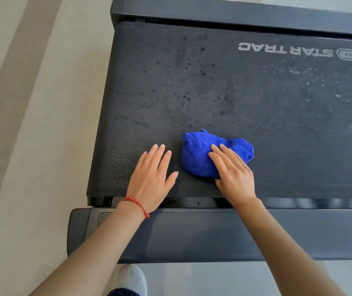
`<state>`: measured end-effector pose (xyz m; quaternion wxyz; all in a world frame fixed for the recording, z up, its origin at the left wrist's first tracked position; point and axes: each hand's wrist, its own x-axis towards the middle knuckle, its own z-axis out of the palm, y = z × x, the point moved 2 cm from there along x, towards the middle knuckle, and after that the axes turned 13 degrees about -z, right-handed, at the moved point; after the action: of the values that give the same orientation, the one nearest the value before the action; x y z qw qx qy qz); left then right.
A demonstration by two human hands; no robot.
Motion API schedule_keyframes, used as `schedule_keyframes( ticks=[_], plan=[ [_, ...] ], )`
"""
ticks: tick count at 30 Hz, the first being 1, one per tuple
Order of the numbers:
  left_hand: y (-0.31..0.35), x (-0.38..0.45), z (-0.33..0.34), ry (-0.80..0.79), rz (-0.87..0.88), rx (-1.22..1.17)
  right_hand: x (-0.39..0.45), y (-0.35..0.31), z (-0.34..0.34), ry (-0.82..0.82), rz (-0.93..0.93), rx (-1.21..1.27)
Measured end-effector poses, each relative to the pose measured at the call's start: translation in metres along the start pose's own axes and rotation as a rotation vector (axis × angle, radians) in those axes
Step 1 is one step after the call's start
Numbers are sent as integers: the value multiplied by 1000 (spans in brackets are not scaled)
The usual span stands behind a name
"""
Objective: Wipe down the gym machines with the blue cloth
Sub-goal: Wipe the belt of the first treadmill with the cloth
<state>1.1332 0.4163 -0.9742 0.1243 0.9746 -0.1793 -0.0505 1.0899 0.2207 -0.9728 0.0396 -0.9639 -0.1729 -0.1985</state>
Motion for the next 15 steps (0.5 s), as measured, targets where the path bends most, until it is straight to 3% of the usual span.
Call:
schedule_keyframes(
  ticks=[7, 15],
  plan=[
    [-2, 4, 12, 80, -32, 8, -11, 2, 10, 21, -106, -122],
    [-3, 14, 18, 157, -50, 46, 6, -8, 30, 19, -74, -244]
  ],
)
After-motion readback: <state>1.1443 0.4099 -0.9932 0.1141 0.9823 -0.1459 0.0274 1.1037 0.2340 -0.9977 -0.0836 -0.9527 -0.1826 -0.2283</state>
